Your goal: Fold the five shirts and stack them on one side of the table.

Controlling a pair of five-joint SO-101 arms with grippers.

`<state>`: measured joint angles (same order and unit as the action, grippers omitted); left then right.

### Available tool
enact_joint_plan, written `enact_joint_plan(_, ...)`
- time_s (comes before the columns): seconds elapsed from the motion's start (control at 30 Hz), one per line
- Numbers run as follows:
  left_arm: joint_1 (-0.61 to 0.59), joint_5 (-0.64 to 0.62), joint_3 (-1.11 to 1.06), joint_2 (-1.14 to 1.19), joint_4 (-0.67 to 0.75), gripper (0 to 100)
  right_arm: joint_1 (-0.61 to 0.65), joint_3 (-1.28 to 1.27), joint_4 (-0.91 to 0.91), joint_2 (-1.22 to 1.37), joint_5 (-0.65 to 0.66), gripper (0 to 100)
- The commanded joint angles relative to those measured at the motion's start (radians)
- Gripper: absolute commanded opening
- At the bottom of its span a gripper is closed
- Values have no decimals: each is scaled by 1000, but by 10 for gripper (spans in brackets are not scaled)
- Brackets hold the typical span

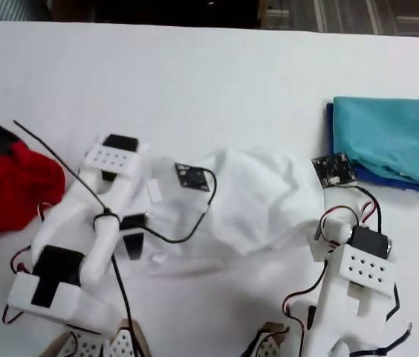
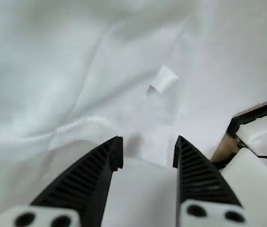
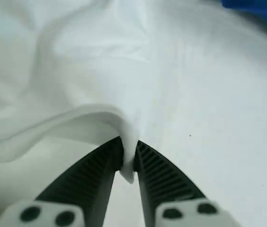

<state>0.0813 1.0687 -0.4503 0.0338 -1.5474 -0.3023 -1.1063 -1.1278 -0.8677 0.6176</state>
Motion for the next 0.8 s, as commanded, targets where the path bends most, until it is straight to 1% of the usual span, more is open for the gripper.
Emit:
enact_joint_plan(0.0,-21,11,1,28,23,199,-4,3,15,-25,5,20)
enact_joint_plan(0.1,-58,40,8,101,49,196,-4,3,15,-25,5,20)
enact_joint_plan(0.3,-64,49,10,158,78,192,-4,3,15,-25,5,20)
enact_joint_plan(0.37,-64,51,12,157,80,150,-4,5,15,-25,5,20)
enact_joint_plan(0.5,-63,48,47,158,72,21,-4,5,15,-25,5,20)
enact_joint_plan(0.63,-63,48,53,157,71,25,-2,5,15,-25,5,20)
enact_joint_plan(0.77,-58,51,53,157,31,26,-2,5,15,-25,3,20)
